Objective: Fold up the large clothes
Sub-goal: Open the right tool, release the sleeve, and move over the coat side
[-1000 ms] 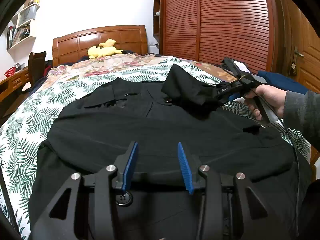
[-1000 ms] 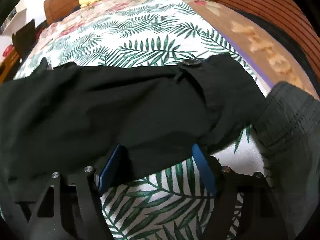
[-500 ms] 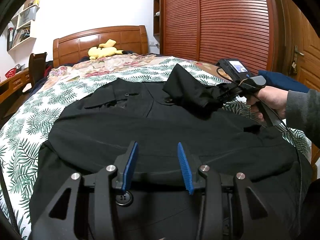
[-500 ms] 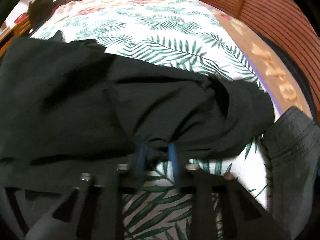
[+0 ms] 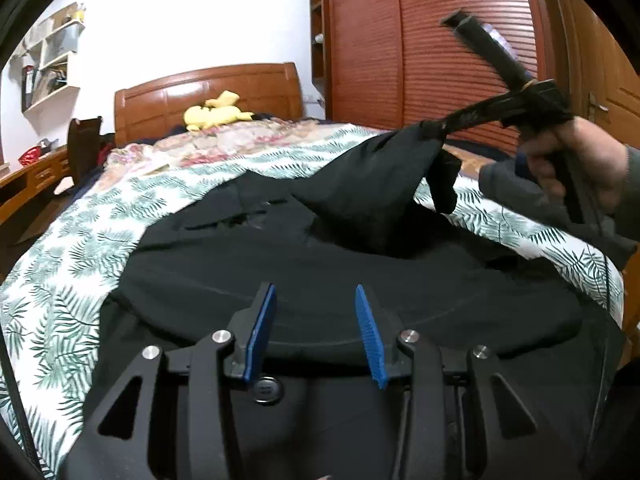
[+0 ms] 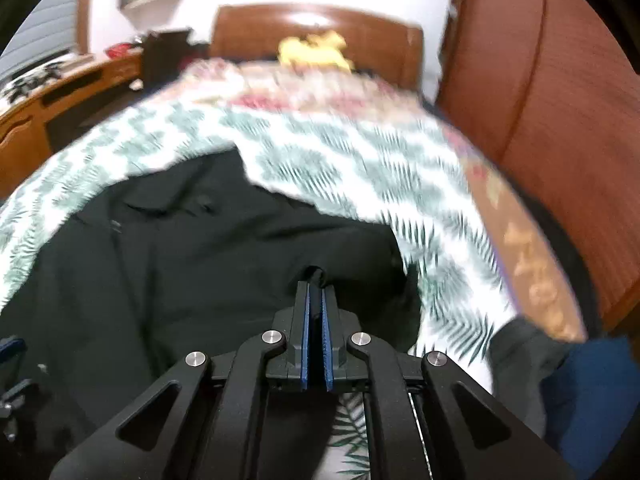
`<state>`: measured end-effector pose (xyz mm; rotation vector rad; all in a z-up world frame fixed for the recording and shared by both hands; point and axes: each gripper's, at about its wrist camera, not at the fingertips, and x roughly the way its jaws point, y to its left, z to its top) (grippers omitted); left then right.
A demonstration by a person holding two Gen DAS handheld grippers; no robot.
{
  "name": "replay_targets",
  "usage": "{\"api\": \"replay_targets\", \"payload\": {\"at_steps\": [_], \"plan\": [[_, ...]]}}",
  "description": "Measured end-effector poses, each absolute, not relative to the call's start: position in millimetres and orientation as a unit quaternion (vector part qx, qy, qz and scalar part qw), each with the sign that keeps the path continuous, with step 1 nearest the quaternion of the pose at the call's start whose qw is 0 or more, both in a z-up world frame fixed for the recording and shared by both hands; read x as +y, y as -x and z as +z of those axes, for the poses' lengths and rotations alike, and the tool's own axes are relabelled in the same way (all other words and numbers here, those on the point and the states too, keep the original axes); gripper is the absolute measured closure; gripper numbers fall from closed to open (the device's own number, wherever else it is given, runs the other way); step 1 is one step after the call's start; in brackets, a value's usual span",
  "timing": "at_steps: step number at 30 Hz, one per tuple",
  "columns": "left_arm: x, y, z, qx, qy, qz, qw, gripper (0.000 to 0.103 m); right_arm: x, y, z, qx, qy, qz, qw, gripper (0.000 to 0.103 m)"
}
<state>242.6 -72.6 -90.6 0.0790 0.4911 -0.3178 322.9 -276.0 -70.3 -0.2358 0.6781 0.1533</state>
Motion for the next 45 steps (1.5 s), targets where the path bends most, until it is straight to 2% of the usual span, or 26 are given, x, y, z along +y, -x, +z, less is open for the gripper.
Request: {"api": "replay_targets", "payload": {"at_steps": [6,17,28,30,34,35,38,45], "plan": [[-44.4,-236.9,-81.2,0.234,-0.023,-0.135,0.963,0.063,-226.3,-270.5,-49.4,0.277,0.103,0.133,0.946,0.1],[-8.0,-230.2,-80.3,0.231,-0.009,-0.105,0.967,0.063,-164.7,-226.6,-108.9,0.336,0.063,0.224,0.913,0.1],[7.4,-230.4,-80.5,0.235,-0.004,-0.101,0.967,0.063,-153.4,-214.1,-142.9,0.377,0.067,0.217,0.898,0.099],[8.2,-229.6,-80.4,0.235,-0.004,-0.1,0.967,0.063,-154.2,-211.2,-144.6,0.382,0.069,0.211,0.897,0.092],[10.3,-230.1,-81.0,0.237,-0.001,-0.098,0.966,0.063,-157.0,-201.8,-137.2,0.372,0.078,0.201,0.903,0.087],[10.9,-230.4,-81.8,0.238,0.0,-0.098,0.966,0.063,-159.0,-199.0,-132.7,0.366,0.078,0.2,0.906,0.082],[12.2,-230.7,-84.0,0.24,0.002,-0.099,0.966,0.063,-166.4,-194.9,-119.1,0.348,0.079,0.189,0.915,0.055],[11.1,-232.8,-90.5,0.246,-0.003,-0.097,0.964,0.063,-191.4,-193.4,-106.9,0.317,0.083,0.158,0.932,0.051]]}}
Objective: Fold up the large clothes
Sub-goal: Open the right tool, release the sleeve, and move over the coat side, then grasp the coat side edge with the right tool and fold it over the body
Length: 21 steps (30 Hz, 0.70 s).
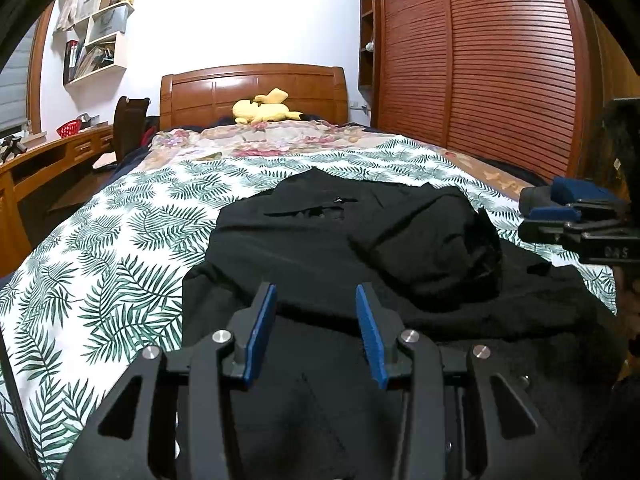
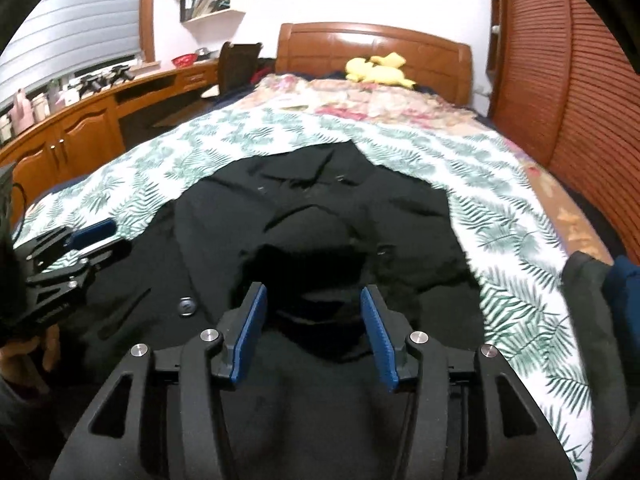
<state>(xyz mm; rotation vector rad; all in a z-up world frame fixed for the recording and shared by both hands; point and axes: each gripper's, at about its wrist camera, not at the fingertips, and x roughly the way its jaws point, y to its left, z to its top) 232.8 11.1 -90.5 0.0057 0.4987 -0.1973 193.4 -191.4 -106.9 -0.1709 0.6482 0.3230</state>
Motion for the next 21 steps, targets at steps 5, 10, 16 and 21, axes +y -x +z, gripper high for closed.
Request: {"api": "replay_targets", "payload": {"at_steps": [5,10,16,21], "plan": [[3.7,-234.6,-95.5,0.253,-0.019,-0.096,0.963,0.063,-214.6,-216.6,-126.9,0.328,0.074,0.123,0.934,0.049],[-0.2,-234.4,-97.2,0.255,-0.027,-0.097,0.962,0.063,-226.8,-251.6,-151.3,0.369,0.056,0.117,0.92,0.048],[-0.7,-237.0,-101.5,0.264,-0.026,-0.101,0.959,0.063,-237.6,-266.5,-174.9,0.402,0.012,0.125,0.907,0.046],[-2.5,-238.2,-102.8,0.269,-0.028,-0.103,0.957,0.063,-237.0,-274.8,-181.2,0.433,0.001,0.152,0.888,0.048]]}}
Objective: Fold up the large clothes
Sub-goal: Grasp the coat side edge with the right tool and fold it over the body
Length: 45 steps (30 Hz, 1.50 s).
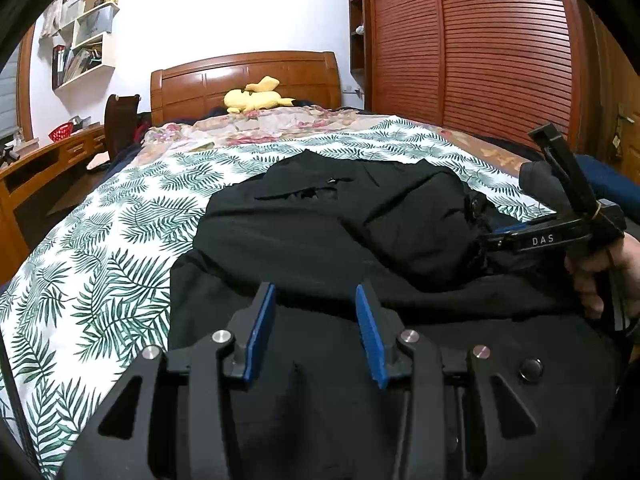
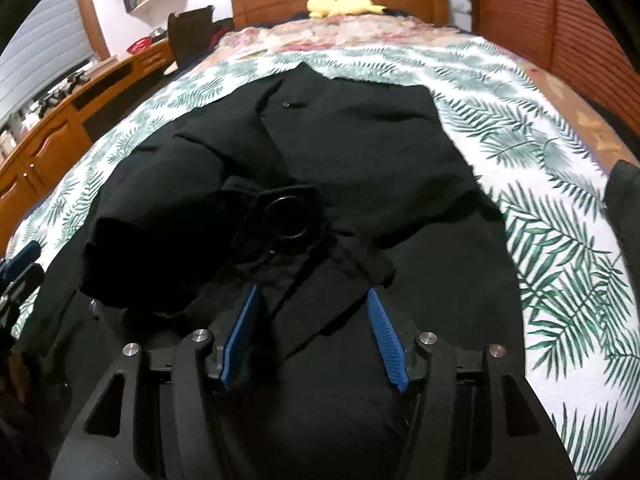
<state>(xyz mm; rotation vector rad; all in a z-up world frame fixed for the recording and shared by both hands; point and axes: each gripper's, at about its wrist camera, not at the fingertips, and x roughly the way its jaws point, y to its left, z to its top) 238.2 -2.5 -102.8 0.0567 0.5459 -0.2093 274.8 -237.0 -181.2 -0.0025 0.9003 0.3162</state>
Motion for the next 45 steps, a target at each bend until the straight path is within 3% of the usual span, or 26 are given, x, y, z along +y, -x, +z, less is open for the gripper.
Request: {"api": "replay_targets", "payload": {"at_steps": [1,3,6,21,45], "plan": [[-3.3,-238.1,-102.9,0.27,-0.029,-0.104,0.957,0.063,-234.3,-275.2,-181.8,0.438,0.005,0.158,0.885,0.053],[-4.7,-236.4,-103.0,0.27,-0.032,-0.107,0.956,0.063,-227.6,-274.8,-182.1,0.44,0.011,0.181,0.879,0.081],[-5.9,-233.3,-102.4,0.268,-0.036,-0.111,0.956,0.063,-219.7,-270.4,-179.1,0.429,0.028,0.187,0.883,0.095],[-5.2,-219.3,-106.6,0.281,-0.042,-0.117,0.952,0.063,-174.3,-208.0,-100.9,0.273,0.032,0.262,0.925,0.099],[55.6,-186.5,-94.2,0.279,-0.01,-0.074,0.957,0.063,-85.4,-167.2,-109.7,0.287,0.073,0.365,0.883,0.098]]}}
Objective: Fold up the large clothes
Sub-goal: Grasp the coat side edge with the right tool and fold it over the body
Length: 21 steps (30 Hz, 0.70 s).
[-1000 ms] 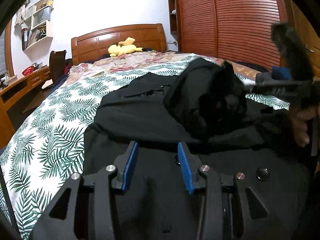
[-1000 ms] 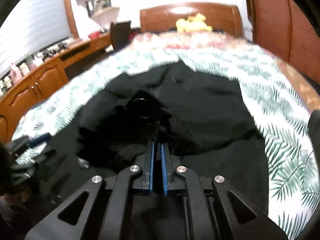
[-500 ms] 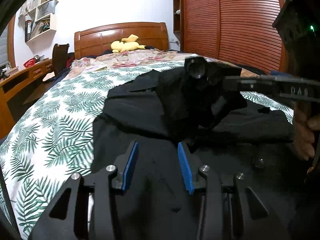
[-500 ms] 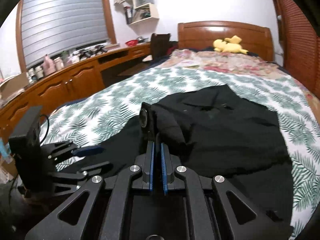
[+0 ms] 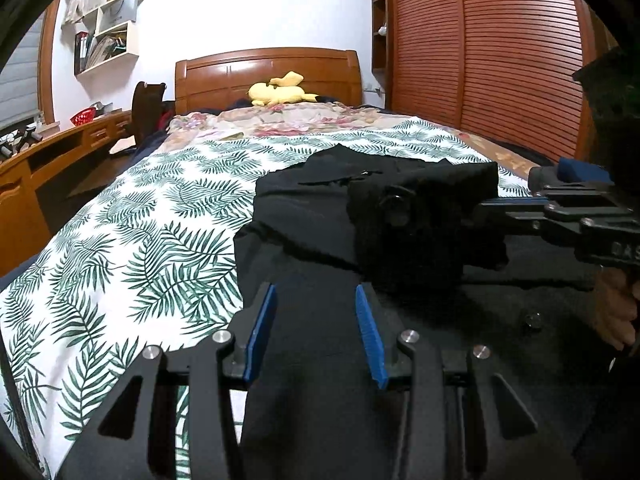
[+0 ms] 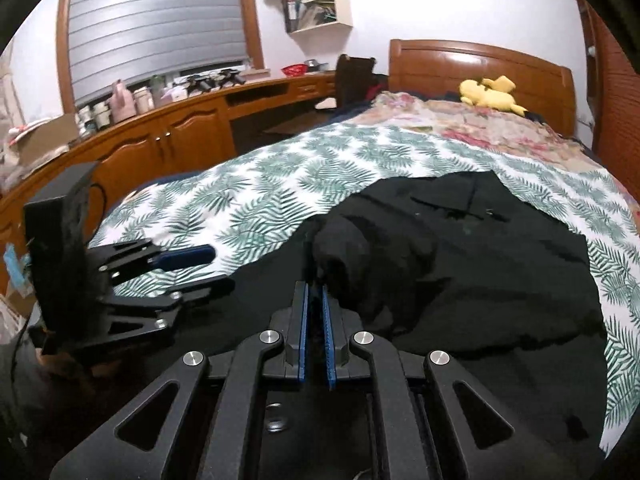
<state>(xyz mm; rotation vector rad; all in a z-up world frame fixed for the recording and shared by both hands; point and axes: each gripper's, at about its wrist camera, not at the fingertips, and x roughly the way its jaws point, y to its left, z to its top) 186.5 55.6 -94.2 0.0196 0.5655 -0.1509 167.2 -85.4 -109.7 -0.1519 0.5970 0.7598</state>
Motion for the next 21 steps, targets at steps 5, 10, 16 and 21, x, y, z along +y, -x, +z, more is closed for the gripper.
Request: {"api": "replay_targets", "payload": {"at_steps": [5,10,16,21], "plan": [[57.5,-178.3,-92.7,0.277,-0.008,-0.067,0.959,0.063,-84.3,-150.2,-106.6,0.279,0.076,0.373,0.882,0.084],[58.5,-171.1,-92.7,0.277,-0.003,-0.061,0.959,0.063,-96.8,-143.7,-100.7,0.268,0.062,0.37,0.887,0.062],[58.8,-161.8,-92.6,0.277,0.01,-0.063,0.959,0.063,-115.5,-153.9,-104.7,0.273,0.067,0.333,0.9,0.06],[55.6,-163.7,-92.9,0.281,0.017,-0.073,0.957,0.063,-127.6,-169.9,-122.4,0.301,0.071,0.291,0.906,0.06]]}}
